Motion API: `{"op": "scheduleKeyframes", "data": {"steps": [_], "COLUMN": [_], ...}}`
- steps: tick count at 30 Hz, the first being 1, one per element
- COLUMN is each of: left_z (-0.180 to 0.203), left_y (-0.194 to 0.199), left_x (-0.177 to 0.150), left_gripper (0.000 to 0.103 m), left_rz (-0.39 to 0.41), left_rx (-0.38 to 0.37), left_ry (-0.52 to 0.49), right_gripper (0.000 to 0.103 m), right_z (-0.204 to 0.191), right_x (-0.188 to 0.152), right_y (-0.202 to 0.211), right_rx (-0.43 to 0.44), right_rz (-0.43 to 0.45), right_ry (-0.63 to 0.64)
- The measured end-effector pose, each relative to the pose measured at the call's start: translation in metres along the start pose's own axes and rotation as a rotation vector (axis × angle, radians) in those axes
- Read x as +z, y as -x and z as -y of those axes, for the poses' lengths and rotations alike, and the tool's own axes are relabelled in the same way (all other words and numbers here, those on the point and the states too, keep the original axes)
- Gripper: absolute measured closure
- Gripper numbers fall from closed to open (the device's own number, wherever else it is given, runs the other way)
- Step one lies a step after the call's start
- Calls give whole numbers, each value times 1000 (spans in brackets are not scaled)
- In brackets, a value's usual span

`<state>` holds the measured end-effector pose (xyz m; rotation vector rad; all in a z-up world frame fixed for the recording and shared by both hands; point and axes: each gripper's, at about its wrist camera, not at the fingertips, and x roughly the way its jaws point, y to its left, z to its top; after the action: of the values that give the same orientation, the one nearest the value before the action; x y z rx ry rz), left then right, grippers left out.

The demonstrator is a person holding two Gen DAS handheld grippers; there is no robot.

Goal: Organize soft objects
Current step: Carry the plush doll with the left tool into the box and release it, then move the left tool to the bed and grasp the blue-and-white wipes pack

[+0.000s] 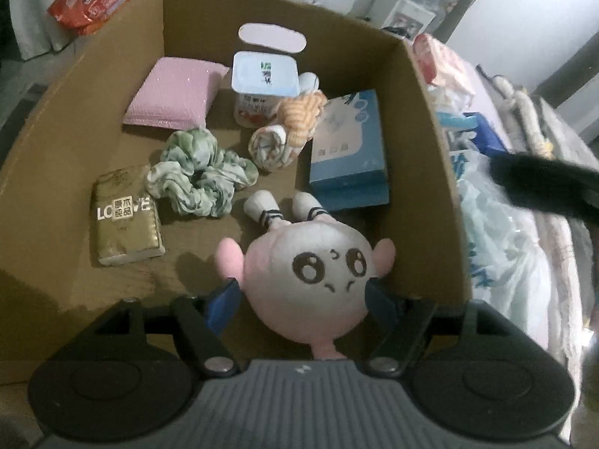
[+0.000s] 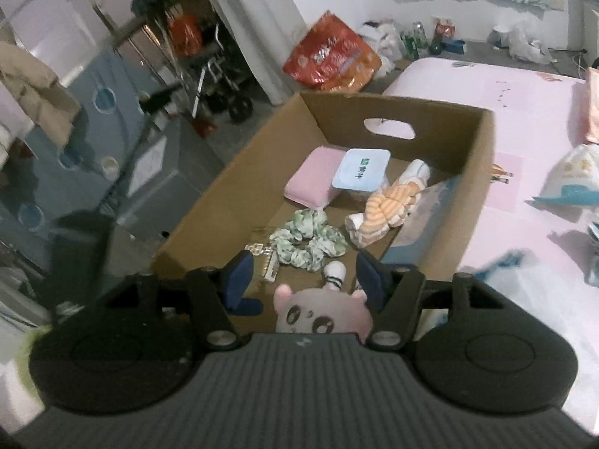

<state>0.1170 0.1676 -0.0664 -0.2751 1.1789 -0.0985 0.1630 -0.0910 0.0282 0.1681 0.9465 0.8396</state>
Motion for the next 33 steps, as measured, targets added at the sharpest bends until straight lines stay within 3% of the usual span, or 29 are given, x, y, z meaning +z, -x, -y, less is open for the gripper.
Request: {"op": "scheduleKeyframes", "data": {"steps": [9,18,23,28,33], "left_z": [4,15,18,16,33], "left_y": [-17,-37,-35,-25,-2], "left_x": [27,36,30,32,34], "left_gripper": [28,23,19,19,18], "left_rz": [0,-49,-74,-40,51], "left_rx": [42,65,33,26,70], "left_ry": [61,83,83,111,59], "right_gripper": [40,40,39,39,30], "right_z": [37,60,70,85,110], "right_x": [-51,-79,-85,-89,-95], "right_y": [78,94,92,92,106], "right_rx": [24,35,50,56,47], "right_rz": [110,128,127,132,181], "right_ry": [-70,-115,-131,-169,-211]}}
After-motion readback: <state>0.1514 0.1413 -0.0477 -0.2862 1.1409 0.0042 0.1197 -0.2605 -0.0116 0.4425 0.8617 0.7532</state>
